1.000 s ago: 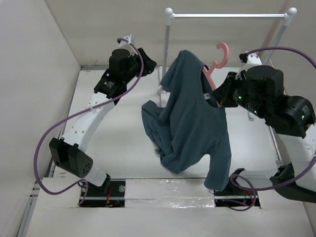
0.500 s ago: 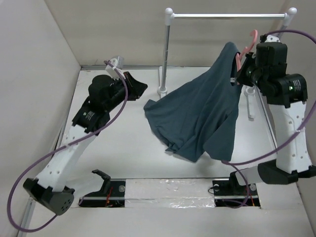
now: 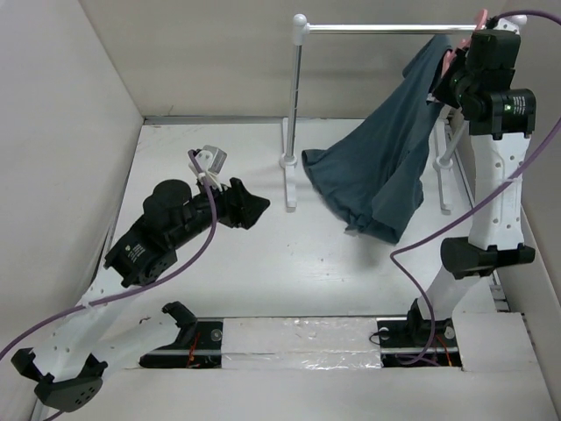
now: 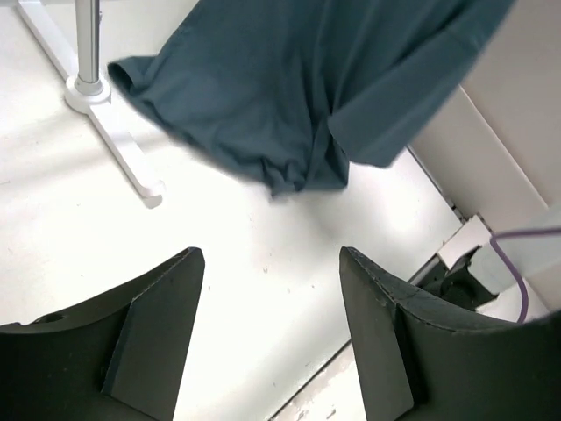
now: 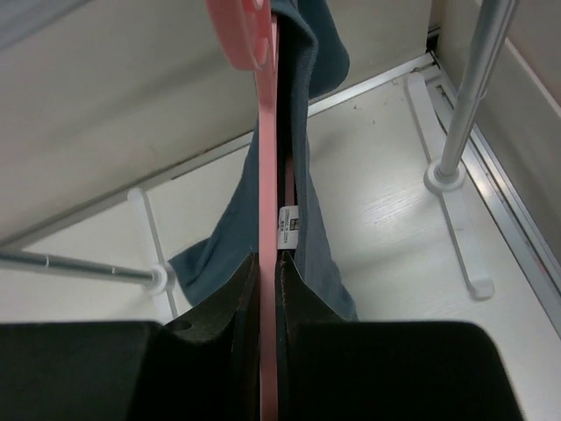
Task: Place the t-shirt on the hanger
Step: Place the hanger at the clothesline.
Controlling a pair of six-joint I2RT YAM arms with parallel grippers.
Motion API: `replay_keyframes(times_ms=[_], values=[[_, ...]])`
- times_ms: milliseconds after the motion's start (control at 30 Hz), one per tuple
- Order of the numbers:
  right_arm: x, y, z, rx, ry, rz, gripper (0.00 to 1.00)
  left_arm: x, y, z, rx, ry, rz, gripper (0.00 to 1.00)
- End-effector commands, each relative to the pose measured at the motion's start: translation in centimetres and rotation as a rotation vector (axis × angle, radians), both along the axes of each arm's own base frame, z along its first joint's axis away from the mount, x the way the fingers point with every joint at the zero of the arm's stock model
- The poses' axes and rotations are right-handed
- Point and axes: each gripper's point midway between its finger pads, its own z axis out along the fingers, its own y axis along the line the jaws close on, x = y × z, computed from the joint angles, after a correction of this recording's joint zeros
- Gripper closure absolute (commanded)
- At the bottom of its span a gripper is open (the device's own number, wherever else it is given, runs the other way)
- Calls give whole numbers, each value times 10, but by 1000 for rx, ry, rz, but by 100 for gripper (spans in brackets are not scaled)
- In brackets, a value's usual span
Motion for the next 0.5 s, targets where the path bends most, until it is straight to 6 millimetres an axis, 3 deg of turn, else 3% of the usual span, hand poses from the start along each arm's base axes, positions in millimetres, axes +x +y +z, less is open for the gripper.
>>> replay_keyframes(times_ms=[0, 67, 267, 467], values=[[5, -19, 72, 17, -257, -76, 100, -5, 9, -2, 40, -46, 16, 40], [5, -30, 74, 17, -268, -96, 100, -6, 7, -6, 40, -44, 10, 39], [24, -56, 53, -23, -214, -106, 100, -9, -4, -7, 17, -36, -34, 38], [47, -59, 44, -71, -215, -50, 100, -6, -16, -18, -1, 2, -61, 38]])
